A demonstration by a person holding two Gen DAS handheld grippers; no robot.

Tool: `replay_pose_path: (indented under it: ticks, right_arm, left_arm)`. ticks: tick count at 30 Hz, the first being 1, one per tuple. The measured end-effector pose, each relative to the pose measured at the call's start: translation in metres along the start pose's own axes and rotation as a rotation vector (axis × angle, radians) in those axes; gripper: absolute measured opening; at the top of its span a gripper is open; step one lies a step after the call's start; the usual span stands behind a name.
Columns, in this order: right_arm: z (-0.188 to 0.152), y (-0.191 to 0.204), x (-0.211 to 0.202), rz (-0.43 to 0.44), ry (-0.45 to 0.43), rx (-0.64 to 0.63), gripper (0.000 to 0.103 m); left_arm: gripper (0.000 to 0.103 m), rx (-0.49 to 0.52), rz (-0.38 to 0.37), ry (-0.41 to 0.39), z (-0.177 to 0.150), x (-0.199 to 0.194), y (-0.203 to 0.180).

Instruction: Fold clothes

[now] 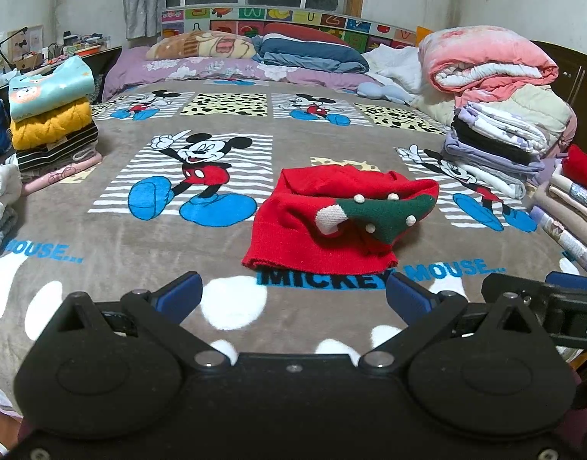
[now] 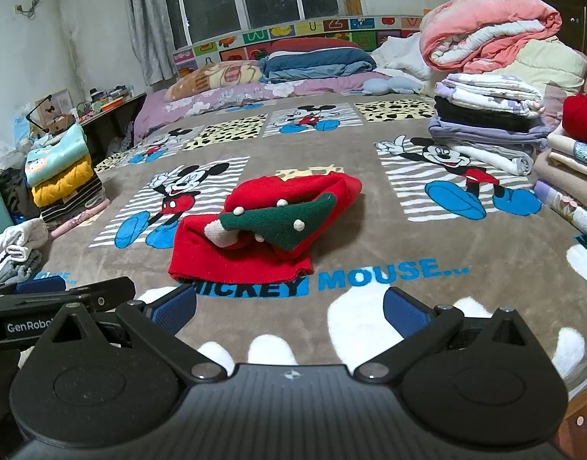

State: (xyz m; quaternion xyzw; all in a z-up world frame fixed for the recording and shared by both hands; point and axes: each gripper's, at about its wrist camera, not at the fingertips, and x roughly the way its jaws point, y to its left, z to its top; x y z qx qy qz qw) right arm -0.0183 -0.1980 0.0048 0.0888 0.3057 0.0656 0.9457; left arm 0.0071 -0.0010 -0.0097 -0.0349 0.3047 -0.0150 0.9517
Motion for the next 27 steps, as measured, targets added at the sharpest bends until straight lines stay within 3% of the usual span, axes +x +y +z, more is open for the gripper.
replay_pose_path:
  ticks: [17,27]
  right_arm:
    - [-0.003,-0.016,0.018,0.078,0.003,0.057,0.103]
    - [0.005,-0.03,0.027,0.129,-0.092,0.086,0.103]
  left_arm:
    - [0.103,-0.018,-0.005,0.028,0.001,0.021,0.0]
    - [0.103,-0.071,-0.053,0.036,0.002,0.046,0.007]
